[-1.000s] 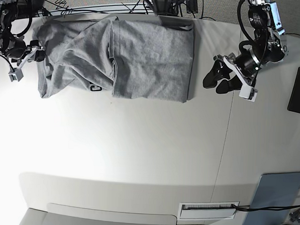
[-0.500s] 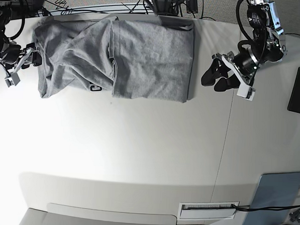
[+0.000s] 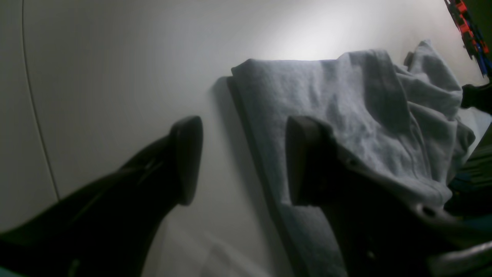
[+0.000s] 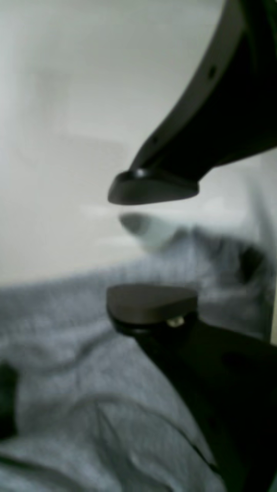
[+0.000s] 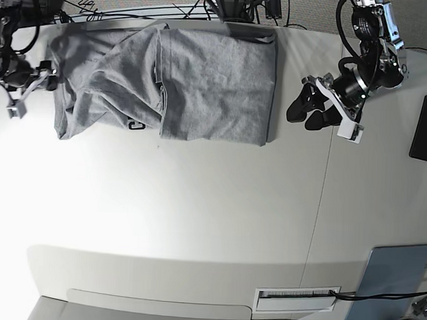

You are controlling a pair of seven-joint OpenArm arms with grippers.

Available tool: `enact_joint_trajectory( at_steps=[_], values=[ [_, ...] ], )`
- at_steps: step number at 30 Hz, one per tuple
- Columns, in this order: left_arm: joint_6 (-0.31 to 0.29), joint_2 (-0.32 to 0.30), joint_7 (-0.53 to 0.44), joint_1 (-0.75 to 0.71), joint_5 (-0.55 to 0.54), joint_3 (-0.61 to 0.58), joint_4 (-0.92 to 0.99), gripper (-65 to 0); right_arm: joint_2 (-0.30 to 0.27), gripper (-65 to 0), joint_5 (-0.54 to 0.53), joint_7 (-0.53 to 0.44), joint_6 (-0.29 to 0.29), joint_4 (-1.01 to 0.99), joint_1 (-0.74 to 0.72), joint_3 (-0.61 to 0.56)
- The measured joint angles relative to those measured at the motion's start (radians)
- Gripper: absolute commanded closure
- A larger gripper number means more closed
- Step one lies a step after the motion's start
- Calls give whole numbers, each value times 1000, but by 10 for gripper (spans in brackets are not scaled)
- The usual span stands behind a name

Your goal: Fold the T-shirt properly

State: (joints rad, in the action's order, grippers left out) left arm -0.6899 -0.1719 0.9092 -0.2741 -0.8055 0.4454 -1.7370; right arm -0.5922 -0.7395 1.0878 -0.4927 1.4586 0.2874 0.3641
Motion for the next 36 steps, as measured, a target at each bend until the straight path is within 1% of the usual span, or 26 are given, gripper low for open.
enact_joint_trajectory(
  at_steps=[4,8,10,11,13,14,18,23,27,32,36],
  values=[
    [0,0,0,0,0,0,0,-345,33,-326,-6,-13,-13,2,-6,3],
    [0,0,0,0,0,0,0,-345,50,-326,-30,-35,-20,-28,-12,8],
    [0,-1,0,0,0,0,0,-345,49,-326,-83,-35,-30,-61,-14,14],
    [0,0,0,0,0,0,0,-345,49,-326,-121,-32,-46,-79,-16,16],
    [0,0,0,0,0,0,0,-345,49,-326,-203,8,-81,-94,-19,16],
    [0,0,0,0,0,0,0,-345,52,-326,-239,30,-85,-97,-18,15],
    [0,0,0,0,0,0,0,-345,61,-326,-311,62,-111,-98,-15,12],
    [0,0,0,0,0,0,0,-345,61,-326,-317,72,-118,-98,-15,11],
    [0,0,0,0,0,0,0,-345,66,-326,-381,94,-119,-100,-13,8],
    [0,0,0,0,0,0,0,-345,67,-326,-384,109,-123,-101,-23,8],
    [0,0,0,0,0,0,0,-345,97,-326,-380,112,-132,-102,-39,8]
  ],
)
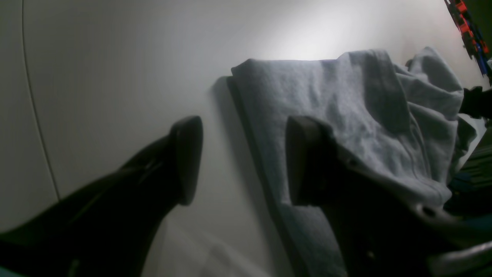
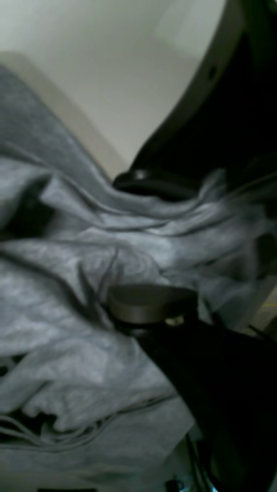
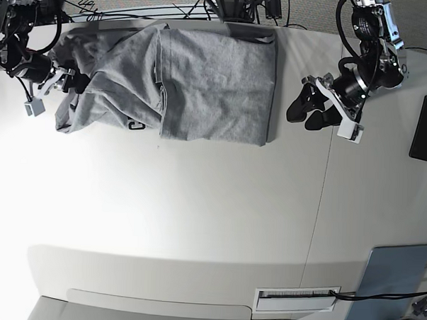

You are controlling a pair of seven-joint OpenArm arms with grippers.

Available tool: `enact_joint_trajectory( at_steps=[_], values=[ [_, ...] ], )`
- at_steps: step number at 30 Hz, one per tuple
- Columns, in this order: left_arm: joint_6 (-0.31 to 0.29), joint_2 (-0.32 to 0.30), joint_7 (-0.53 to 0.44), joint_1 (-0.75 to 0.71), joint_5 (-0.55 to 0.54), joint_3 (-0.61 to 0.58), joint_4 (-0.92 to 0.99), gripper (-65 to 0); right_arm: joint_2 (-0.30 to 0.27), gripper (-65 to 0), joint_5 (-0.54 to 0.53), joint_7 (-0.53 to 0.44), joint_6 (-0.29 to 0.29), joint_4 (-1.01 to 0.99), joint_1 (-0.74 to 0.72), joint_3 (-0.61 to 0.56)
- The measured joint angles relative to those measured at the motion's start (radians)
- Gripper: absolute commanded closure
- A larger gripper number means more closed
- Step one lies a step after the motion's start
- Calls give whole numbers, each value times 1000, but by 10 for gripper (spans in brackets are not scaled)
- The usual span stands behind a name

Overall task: Fold the T-shirt properly
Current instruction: 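Grasp the shirt end with the right gripper and fold it over the stack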

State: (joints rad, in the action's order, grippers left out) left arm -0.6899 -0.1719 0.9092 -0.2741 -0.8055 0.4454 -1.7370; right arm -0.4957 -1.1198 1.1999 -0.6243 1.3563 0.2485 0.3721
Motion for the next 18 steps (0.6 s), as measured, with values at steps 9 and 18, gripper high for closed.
enact_joint_trajectory(
  at_steps=[9,18],
  values=[
    [0,0,0,0,5,0,0,-345,50,-117,59,-35,-24,-1,-21,0],
    [0,0,0,0,17,0,0,-345,56,0,138,-87,-27,14,-16,41]
  ],
)
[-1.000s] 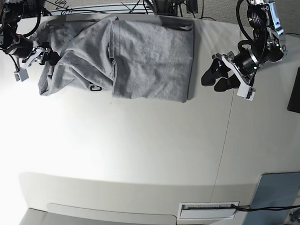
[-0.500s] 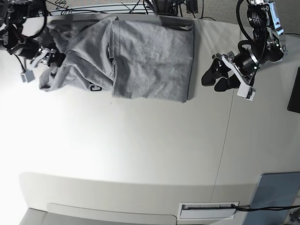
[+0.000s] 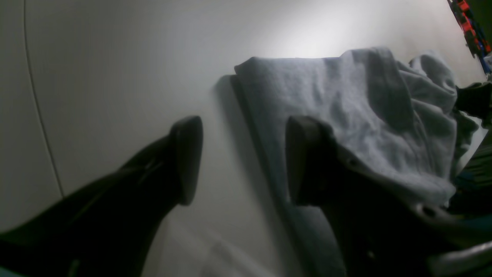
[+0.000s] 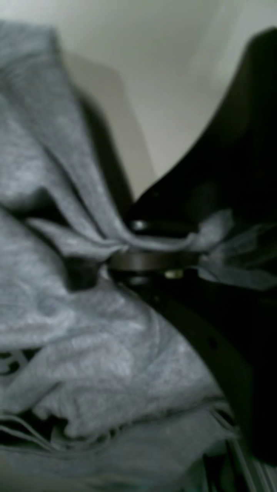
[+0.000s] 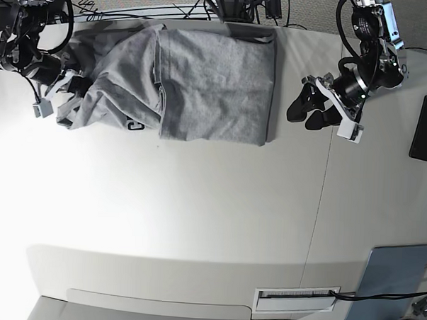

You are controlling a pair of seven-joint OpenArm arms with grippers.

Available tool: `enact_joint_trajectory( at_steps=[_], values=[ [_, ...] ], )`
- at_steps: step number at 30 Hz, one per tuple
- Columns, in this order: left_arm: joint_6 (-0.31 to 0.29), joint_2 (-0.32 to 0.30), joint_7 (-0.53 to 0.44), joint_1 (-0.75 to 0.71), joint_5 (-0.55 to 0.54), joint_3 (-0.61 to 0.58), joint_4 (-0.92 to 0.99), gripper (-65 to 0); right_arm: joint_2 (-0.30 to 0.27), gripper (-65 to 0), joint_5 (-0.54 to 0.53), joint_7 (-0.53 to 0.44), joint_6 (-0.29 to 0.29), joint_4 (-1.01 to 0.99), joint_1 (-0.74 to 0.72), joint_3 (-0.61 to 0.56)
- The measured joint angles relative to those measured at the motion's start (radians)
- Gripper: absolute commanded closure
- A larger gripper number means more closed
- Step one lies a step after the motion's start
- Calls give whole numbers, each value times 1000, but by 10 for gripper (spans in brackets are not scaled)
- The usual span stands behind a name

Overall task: Fold the T-shirt properly
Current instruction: 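Grasp the shirt end with the right gripper and fold it over the stack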

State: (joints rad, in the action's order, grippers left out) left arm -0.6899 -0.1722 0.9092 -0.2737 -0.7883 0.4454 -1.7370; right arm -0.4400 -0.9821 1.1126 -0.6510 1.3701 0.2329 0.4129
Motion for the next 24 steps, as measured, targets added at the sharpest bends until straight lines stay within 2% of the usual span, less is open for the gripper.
enact_joint_trajectory(
  at_steps=[2,6,12,16,20,24],
  values=[
    [0,0,0,0,14,0,0,-345,0,0,42,33,5,27,2,61],
    [0,0,0,0,22,0,0,-345,-7,0,53,89,17,121,10,161],
    [0,0,0,-6,28,0,0,-345,-13,0,-15,132,27,363,64,141],
    [0,0,0,-19,12,0,0,-345,23,0,-9,121,68,557,64,44],
    [0,3,0,-19,13,0,0,-345,107,0,92,67,107,690,64,-116],
    [0,5,0,-19,13,0,0,-345,209,0,203,42,155,724,45,-267]
  ],
)
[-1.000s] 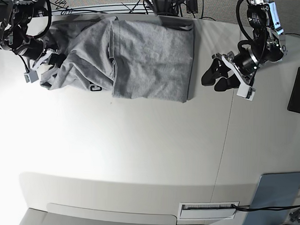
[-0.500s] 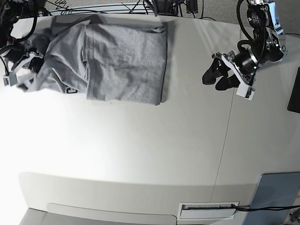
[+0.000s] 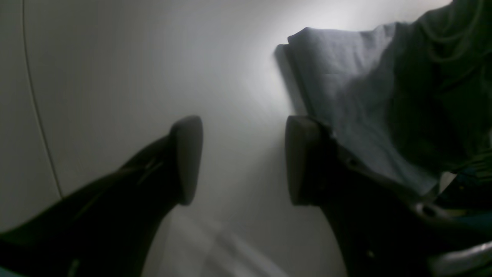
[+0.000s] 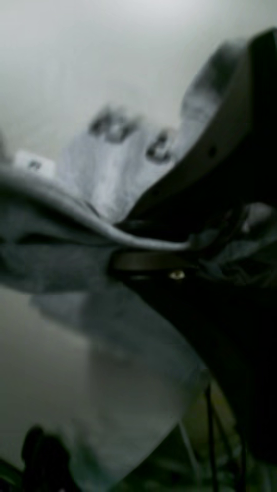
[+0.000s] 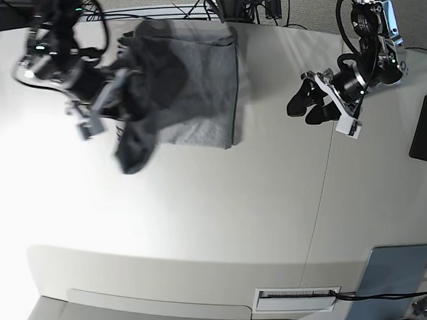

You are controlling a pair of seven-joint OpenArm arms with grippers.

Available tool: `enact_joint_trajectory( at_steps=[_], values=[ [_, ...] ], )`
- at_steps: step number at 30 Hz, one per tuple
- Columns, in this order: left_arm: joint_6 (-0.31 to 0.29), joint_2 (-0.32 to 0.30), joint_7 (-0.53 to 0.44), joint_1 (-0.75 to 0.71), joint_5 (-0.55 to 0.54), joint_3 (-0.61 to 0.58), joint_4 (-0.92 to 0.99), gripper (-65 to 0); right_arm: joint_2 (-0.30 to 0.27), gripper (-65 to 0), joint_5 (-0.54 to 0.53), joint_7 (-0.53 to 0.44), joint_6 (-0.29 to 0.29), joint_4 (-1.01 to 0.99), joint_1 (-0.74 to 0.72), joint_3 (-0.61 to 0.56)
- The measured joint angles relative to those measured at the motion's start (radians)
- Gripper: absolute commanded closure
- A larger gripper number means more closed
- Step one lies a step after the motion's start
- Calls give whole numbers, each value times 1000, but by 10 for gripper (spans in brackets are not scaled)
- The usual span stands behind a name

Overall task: Fold the T-shirt properly
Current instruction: 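Grasp the shirt end with the right gripper and fold it over the stack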

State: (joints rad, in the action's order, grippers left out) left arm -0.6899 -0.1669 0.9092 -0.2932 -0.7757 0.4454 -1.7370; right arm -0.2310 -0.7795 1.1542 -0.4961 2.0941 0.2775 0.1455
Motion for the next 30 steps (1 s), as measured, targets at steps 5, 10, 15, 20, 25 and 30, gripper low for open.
enact_joint_trajectory(
  at_steps=[5,10,15,20,25,30],
  values=[
    [0,0,0,0,0,0,0,-345,84,0,166,-52,41,0,-3,-170],
    [0,0,0,-4,0,0,0,-345,107,0,353,-93,117,0,-3,-299],
    [0,0,0,-13,0,0,0,-345,106,-166,361,-137,113,0,-3,-385],
    [0,0,0,-13,0,0,0,-345,106,-220,200,-163,60,0,-4,-435],
    [0,0,0,-13,0,0,0,-345,106,-219,81,-155,41,3,-9,-420],
    [0,0,0,-13,1,0,0,-345,106,-219,71,-107,36,69,-17,-320]
  ],
)
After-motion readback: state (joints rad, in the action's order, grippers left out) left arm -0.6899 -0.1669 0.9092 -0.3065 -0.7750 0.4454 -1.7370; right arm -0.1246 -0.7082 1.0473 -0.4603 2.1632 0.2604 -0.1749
